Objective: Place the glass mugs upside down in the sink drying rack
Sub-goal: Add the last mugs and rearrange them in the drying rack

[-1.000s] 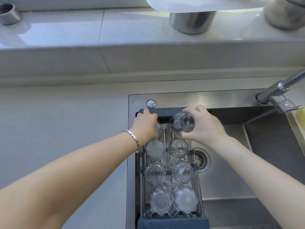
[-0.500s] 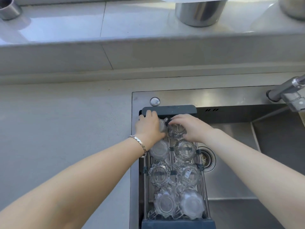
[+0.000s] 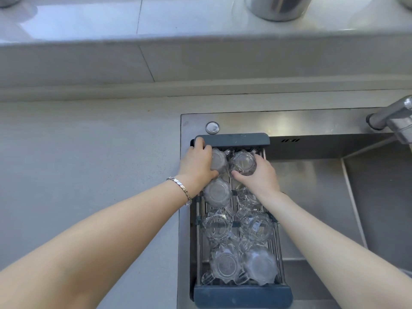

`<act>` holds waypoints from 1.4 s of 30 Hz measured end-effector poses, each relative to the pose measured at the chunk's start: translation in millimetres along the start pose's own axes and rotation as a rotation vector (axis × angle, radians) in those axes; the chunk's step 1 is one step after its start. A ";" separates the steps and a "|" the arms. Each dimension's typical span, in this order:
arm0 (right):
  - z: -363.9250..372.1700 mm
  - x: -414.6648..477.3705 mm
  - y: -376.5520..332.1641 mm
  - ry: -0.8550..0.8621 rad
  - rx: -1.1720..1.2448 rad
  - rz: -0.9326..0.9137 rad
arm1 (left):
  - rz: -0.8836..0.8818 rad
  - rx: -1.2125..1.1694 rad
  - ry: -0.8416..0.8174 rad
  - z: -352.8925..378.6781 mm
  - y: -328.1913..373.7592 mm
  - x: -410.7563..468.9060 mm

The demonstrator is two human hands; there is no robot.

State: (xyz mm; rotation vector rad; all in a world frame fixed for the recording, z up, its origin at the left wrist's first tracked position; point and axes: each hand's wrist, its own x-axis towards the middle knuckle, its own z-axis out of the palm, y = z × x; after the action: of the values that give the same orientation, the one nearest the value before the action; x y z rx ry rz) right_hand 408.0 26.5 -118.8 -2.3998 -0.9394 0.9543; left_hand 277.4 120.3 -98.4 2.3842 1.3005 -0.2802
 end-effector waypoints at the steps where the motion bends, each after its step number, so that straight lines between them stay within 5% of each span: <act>1: 0.1 -0.5 2.6 -0.009 -0.013 -0.016 | -0.004 0.009 0.011 0.6 0.3 -1.4; 6: -8.2 2.9 7.2 -0.103 -0.036 -0.033 | 0.041 0.004 0.072 4.1 -4.4 -12.0; 9: -17.7 1.7 7.8 -0.168 -0.020 -0.024 | 0.345 0.002 -0.002 1.3 -4.7 -22.4; 12: -23.9 -10.8 12.9 -0.147 -0.141 -0.047 | 0.591 0.319 -0.253 0.8 -2.3 -33.0; 15: -22.1 -29.5 22.2 -0.192 -0.252 -0.061 | 0.745 0.653 -0.250 5.1 0.0 -33.4; 18: -17.7 -39.3 28.4 -0.201 -0.285 -0.108 | 0.791 0.719 -0.216 4.8 5.6 -32.4; 25: -18.4 -38.7 29.1 -0.209 -0.235 -0.079 | 0.583 0.484 -0.152 -24.2 8.3 -60.6; 33: -16.6 -42.7 31.4 -0.204 -0.265 -0.089 | -0.052 -0.019 -0.027 -21.6 22.3 -79.9; 42: -14.3 -42.4 24.3 -0.216 -0.340 -0.092 | -0.013 0.068 -0.015 -6.3 46.8 -71.4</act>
State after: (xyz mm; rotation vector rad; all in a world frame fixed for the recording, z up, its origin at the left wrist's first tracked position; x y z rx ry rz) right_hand 405.9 -22.0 -103.4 -2.5323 -1.3769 1.1110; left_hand 277.7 46.6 -55.0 2.4258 1.3207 -0.3513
